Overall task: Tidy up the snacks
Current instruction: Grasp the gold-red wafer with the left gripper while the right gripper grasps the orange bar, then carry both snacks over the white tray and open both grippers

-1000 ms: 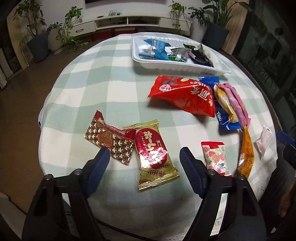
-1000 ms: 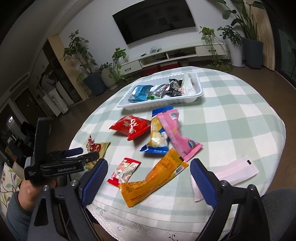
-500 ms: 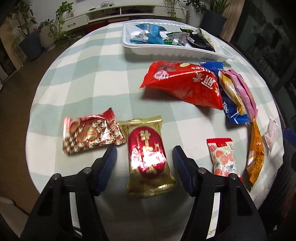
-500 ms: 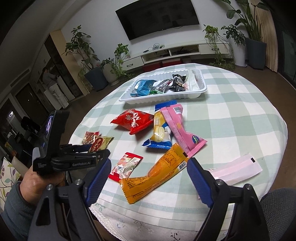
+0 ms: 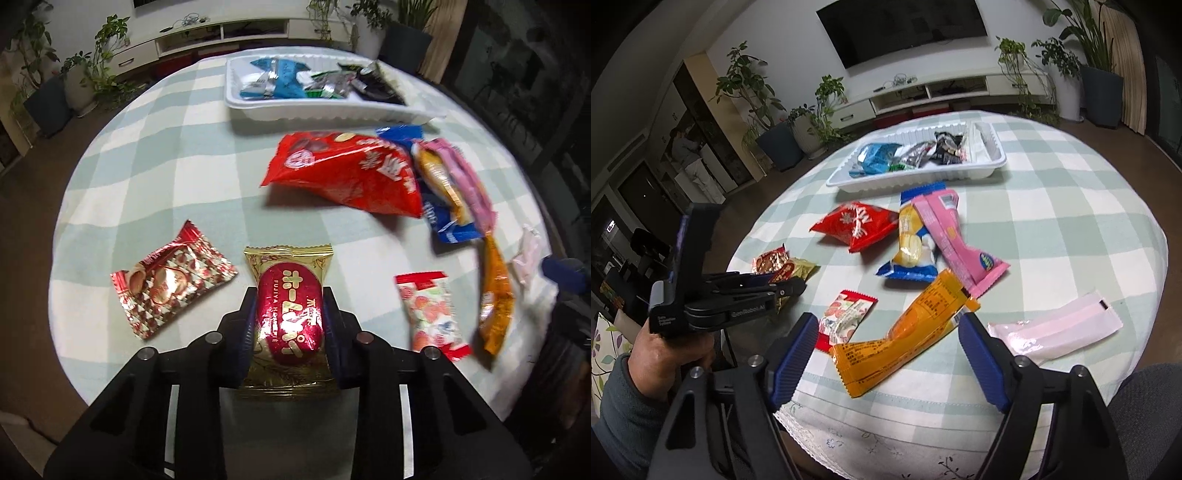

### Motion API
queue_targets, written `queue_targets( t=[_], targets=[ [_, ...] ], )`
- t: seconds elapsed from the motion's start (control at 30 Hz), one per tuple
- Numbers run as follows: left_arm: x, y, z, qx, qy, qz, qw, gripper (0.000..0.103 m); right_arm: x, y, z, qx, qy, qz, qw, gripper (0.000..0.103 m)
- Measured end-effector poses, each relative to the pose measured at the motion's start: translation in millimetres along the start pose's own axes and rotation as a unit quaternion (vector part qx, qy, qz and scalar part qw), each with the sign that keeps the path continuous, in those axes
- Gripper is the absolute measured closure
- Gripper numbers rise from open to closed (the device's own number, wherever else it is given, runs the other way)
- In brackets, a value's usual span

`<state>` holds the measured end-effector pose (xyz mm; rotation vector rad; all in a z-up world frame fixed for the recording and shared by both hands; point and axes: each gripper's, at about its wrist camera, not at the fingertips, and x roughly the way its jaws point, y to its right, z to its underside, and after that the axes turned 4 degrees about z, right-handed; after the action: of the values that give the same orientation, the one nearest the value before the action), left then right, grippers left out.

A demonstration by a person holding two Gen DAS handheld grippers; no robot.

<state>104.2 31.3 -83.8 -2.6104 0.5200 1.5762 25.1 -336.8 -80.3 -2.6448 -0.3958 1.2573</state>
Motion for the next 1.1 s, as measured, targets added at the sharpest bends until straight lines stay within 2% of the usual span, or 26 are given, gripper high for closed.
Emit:
queue_targets(
  t=[0.13, 0.33, 0.47, 0.6, 0.8, 1.0, 1.1],
  targets=[
    [-15, 2, 6, -0.014, 0.027, 0.043, 0.9986, 0.073, 13, 4, 1, 0.026, -0.029, 0.004, 0.999, 0.03],
    [-27, 9, 14, -0.023, 0.045, 0.087, 0.9949, 0.073, 38, 6, 1, 0.048, -0.079, 0.009, 0.996, 0.032],
    [-30, 17, 19, -0.018, 0.05, 0.105, 0.9931, 0.073, 50, 6, -5, 0.045, -0.095, 0.032, 0.994, 0.032],
    [-27, 18, 22, -0.02, 0.048, 0.113, 0.9922, 0.073, 62, -7, -9, 0.006, -0.104, 0.058, 0.993, 0.036],
    [-26, 15, 24, -0.024, 0.049, 0.118, 0.9915, 0.073, 69, -22, -6, -0.071, -0.098, 0.099, 0.988, 0.052],
    [-24, 14, 24, -0.027, 0.046, 0.123, 0.991, 0.073, 63, -12, -6, -0.072, -0.103, 0.094, 0.988, 0.075],
    [-24, 14, 24, -0.028, 0.047, 0.124, 0.9908, 0.073, 62, -12, -7, -0.069, -0.103, 0.084, 0.989, 0.081]
  ],
)
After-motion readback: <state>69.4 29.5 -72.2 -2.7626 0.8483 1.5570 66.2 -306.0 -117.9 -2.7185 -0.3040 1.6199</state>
